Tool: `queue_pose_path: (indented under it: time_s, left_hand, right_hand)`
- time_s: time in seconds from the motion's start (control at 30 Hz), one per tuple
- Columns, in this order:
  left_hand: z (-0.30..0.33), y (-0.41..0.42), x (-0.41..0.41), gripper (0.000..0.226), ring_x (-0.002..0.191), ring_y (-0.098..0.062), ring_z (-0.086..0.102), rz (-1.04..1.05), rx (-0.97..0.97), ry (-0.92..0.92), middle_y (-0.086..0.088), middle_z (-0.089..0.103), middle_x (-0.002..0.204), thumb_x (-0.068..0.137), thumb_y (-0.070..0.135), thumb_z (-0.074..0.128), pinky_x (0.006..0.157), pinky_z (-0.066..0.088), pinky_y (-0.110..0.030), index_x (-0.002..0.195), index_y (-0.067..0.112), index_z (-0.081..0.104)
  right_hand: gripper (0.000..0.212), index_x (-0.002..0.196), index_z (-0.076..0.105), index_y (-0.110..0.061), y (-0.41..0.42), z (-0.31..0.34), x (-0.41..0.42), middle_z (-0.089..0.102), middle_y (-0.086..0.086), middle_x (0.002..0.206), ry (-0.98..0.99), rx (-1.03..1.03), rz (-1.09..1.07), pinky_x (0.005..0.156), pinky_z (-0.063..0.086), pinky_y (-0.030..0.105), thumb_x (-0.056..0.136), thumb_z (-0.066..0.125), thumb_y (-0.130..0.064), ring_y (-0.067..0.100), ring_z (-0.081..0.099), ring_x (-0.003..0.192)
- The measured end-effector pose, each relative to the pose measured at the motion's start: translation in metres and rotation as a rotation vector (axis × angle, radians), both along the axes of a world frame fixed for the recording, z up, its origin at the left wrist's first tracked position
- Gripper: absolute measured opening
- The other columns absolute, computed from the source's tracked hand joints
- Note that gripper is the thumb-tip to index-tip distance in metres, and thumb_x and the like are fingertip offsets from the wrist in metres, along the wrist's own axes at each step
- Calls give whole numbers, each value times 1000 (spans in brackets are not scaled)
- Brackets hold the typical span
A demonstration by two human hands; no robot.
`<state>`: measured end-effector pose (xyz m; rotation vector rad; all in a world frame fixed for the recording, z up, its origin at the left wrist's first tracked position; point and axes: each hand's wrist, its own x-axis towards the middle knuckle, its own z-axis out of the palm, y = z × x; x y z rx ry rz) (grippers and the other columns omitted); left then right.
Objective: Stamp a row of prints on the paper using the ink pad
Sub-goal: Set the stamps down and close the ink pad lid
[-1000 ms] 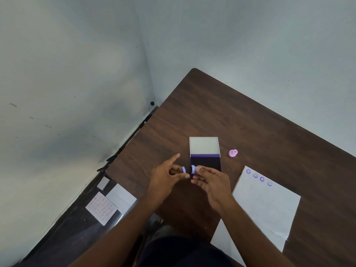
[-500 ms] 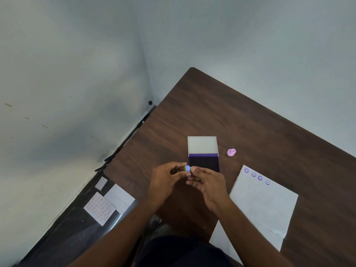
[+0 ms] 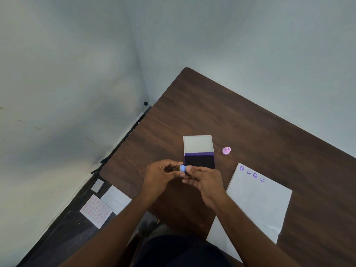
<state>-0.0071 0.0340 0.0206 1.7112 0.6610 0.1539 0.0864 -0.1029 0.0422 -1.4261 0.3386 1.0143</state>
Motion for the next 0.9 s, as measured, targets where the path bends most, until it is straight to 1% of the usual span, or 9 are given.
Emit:
queue_pose_path:
  time_s: [0.13,0.23,0.33,0.4,0.5,0.57,0.63,0.8,0.9]
  left_hand:
    - [0,1,1,30,80,-9,70,-14,0,-2,14,74,87,68,22,83,74,56,-18,97,27,75]
    - [-2,-2,3,29,83,-4,69,-23,-20,15,17,73,89,72,26,80,75,54,-14,98,33,72]
    - [-5,-11,8,33,89,1,66,-18,-9,59,16,72,99,78,32,75,81,52,-13,110,29,69]
    - [-4,-19,15,36,91,4,65,-21,-18,74,17,70,102,79,33,74,81,50,-10,114,28,68]
    - [-1,-27,27,31,89,8,64,-13,-29,88,22,69,96,79,35,73,74,48,-4,109,33,67]
    - [0,-31,36,26,87,8,64,-11,-11,87,20,71,93,78,37,73,72,48,-4,103,32,69]
    - [1,-36,46,23,85,7,64,-19,13,95,15,72,92,79,34,73,72,48,-5,101,28,71]
    - [1,-54,72,7,79,5,62,-119,87,136,13,70,85,86,28,67,67,45,-1,91,24,72]
    - [-2,-66,89,10,79,-2,61,-136,117,185,10,69,89,88,29,65,66,43,-1,91,21,70]
  right_hand:
    - [21,97,72,-1,1,3,2,76,16,89,15,-14,2,78,61,38,79,74,-11,32,74,81]
    - [20,98,72,-3,-1,4,0,76,15,89,13,-9,-33,79,61,37,80,74,-11,31,74,81]
    - [19,97,73,-6,-5,3,3,76,13,87,-55,-48,-58,77,61,37,79,75,-14,29,74,78]
    - [18,95,74,-8,-10,2,7,76,10,83,-135,-106,-49,73,61,35,80,75,-18,29,73,75]
    - [15,90,75,-13,-20,-1,16,74,7,74,-240,-213,-6,62,60,27,80,75,-24,22,69,63]
    - [9,84,75,-19,-28,-4,24,72,3,68,-279,-267,-1,57,57,22,80,76,-27,14,65,55]
    - [6,82,72,-24,-36,-6,33,71,0,64,-314,-306,-16,55,55,19,80,76,-28,10,62,51]
    - [10,84,73,-24,-56,-14,56,70,-6,61,-368,-388,-82,50,51,16,77,78,-29,8,62,51]
    - [14,77,69,-28,-64,-20,71,71,-10,69,-400,-493,-83,56,54,19,74,81,-36,10,67,63]
